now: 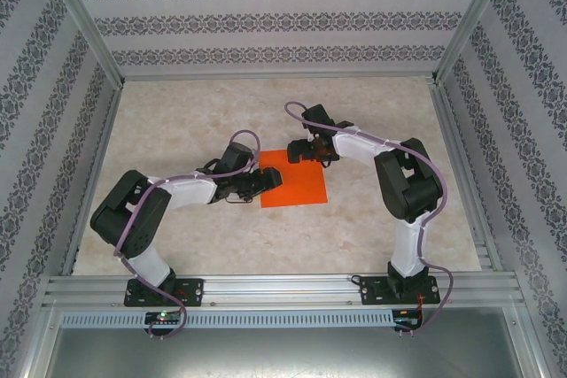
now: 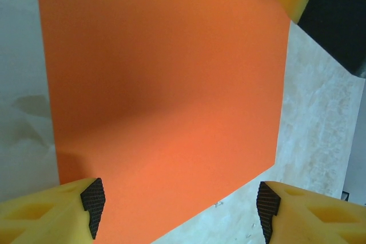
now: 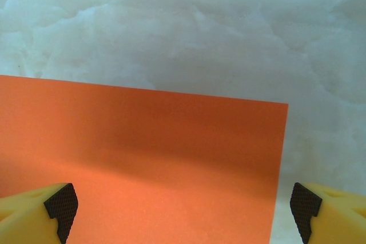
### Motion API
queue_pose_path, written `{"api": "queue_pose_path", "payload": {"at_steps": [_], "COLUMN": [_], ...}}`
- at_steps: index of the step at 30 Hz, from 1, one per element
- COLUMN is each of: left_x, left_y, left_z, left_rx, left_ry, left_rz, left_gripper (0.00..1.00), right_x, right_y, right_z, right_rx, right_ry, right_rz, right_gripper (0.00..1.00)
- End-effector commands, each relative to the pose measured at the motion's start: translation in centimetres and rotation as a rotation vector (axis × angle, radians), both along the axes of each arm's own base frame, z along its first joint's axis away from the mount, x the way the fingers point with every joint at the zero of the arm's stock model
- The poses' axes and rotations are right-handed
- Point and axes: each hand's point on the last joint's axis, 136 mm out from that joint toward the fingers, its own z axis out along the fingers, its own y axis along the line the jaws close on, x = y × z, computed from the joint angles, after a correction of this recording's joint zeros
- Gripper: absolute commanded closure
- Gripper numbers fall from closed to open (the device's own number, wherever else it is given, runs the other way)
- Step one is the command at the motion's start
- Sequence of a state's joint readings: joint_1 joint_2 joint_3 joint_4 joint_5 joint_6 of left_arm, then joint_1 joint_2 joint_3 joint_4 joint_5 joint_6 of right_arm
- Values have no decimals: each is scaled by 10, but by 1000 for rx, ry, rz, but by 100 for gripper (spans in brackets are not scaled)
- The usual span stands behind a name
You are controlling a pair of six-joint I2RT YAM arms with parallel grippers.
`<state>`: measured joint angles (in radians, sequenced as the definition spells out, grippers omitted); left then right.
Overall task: Fold a paper plane with a square sheet of paper (fold left side to right side)
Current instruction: Pick up the square sheet of paper from the center of the table.
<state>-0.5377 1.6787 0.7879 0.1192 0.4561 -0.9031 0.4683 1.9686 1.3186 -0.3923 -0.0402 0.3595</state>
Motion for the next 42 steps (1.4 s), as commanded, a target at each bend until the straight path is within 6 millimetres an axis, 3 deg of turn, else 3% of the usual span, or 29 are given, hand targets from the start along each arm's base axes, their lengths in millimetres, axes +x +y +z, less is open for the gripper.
{"api": "queue_pose_path", "payload": {"at_steps": [1, 7, 11, 18, 26, 35, 42], "left_x": [-4, -6, -7, -6, -6, -1, 10], "left_y": [-5, -1, -2, -3, -2, -3, 9], "left_z": [-5, -15, -21, -23, -23, -6, 33], "left_rx": [10, 41, 42, 44, 46, 37, 33], "left_ry": [30, 58, 70, 71, 70, 19, -84], "left_rz": [-13, -5, -5, -7, -2, -10, -16], "left_gripper": [26, 25, 26, 30, 33, 32, 25], "right_x": [-6, -17, -27, -49, -71, -75, -72], "right_y": [-3, -4, 5, 30, 37, 41, 51], "right_z": [-14, -27, -31, -23, -16, -5, 17], "right_rx": [-17, -21, 12, 86, 62, 74, 186], "right_ry": [48, 96, 121, 146, 150, 132, 76], "right_rz": [-4, -18, -3, 45, 92, 126, 139], "right_gripper": [2, 2, 2, 2, 4, 30, 57]}}
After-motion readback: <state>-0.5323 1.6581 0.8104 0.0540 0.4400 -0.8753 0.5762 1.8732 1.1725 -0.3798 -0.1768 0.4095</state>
